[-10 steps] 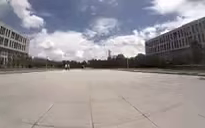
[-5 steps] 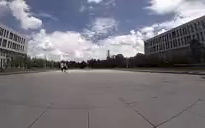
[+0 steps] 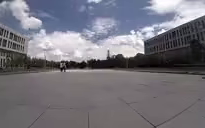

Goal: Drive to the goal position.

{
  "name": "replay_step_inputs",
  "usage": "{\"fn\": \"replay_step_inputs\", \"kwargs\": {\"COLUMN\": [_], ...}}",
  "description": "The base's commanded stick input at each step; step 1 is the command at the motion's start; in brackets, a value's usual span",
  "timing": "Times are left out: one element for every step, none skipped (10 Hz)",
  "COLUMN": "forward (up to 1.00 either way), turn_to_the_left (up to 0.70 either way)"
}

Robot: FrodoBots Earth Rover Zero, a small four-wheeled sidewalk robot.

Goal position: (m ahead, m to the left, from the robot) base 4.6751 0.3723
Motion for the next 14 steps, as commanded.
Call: {"fn": "replay_step_inputs", "kwargs": {"forward": [0.70,0.70,0.70,0.70,0.70,0.70,0.70,0.70,0.70,0.70,0.70,0.70,0.70,0.70], "turn_to_the_left": [0.00,0.00,0.00,0.00,0.00,0.00,0.00,0.00,0.00,0.00,0.03,0.11,0.09,0.06]}}
